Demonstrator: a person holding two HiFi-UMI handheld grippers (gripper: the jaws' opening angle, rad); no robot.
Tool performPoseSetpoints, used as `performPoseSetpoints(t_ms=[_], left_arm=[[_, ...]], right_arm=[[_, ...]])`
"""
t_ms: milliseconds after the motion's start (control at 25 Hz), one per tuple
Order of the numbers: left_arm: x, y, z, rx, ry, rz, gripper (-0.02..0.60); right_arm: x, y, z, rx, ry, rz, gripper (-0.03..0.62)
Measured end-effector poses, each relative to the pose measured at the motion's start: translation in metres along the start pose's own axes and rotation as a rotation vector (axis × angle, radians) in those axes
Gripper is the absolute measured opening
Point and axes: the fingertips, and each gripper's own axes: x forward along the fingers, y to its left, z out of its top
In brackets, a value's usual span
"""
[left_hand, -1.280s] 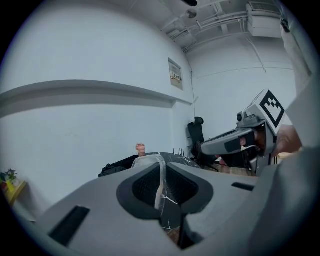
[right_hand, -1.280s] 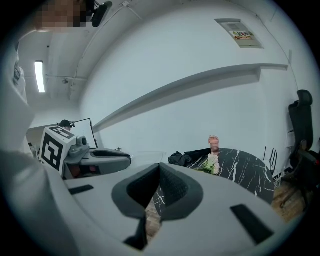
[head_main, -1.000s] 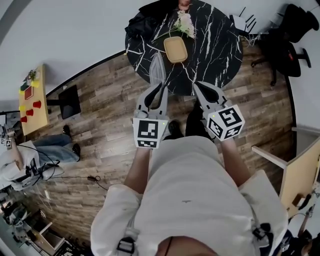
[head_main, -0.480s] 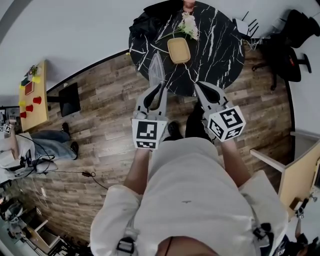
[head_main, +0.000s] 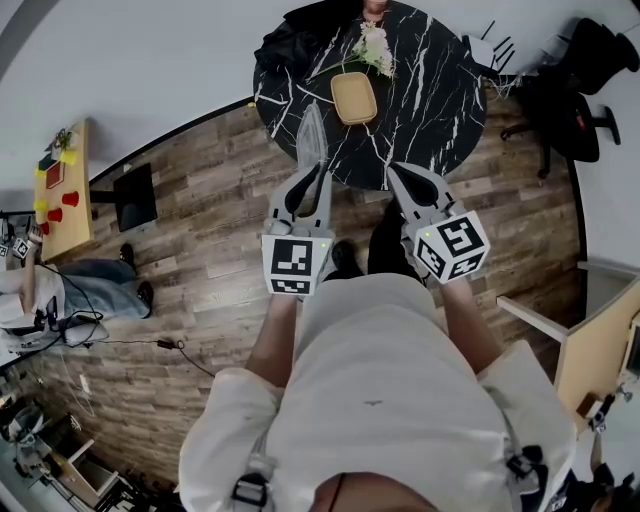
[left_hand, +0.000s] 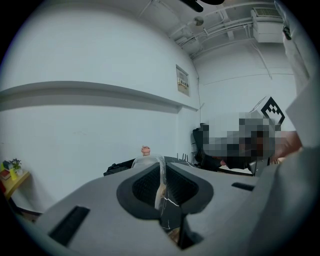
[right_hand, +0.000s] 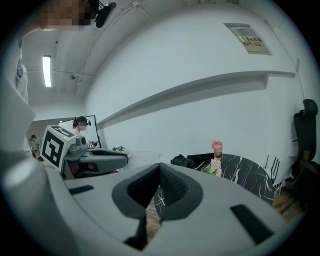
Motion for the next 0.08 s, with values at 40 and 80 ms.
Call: performPoseSetpoints(t_ms=[40,80], left_arm=[[0.0002,-0.0002,-0.0001,-0.001,0.0,0.001,0.038],[0.0004,-0.0003,-0.0002,-0.002,0.0,0.002,0.038]], right_arm=[[-0.0003,-0.0002,-0.0002,-0.003,0.002,-0.001,0.005],[-0.0006,-0.0004,-0.0005,-0.006,0.005,-0.003,0.005]])
